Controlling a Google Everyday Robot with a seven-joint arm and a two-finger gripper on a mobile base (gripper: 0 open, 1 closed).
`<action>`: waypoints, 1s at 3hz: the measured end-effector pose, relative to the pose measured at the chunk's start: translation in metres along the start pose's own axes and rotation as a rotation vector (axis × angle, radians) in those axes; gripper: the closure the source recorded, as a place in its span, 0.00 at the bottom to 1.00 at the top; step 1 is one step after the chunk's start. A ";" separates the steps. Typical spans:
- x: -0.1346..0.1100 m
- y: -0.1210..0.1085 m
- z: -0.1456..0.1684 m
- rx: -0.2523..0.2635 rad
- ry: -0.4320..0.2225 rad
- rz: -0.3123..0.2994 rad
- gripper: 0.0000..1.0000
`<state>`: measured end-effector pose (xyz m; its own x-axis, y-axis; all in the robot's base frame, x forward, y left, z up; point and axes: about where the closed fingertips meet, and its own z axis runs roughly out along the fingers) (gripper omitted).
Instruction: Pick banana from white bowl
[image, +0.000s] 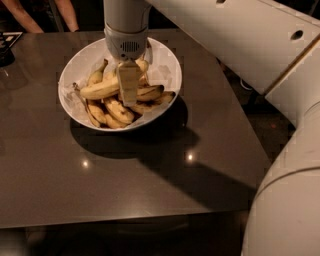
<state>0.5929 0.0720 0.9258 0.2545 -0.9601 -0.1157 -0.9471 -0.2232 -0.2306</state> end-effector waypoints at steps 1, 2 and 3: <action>0.003 -0.001 0.005 -0.009 0.000 0.002 0.20; 0.006 0.000 0.007 0.006 0.017 -0.007 0.40; 0.006 0.000 0.007 0.006 0.017 -0.007 0.63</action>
Offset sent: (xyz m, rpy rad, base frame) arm 0.0009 -0.0107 -0.0119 -0.0471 -0.0219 0.0052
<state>0.5958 0.0679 0.9182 0.2574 -0.9613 -0.0977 -0.9442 -0.2287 -0.2369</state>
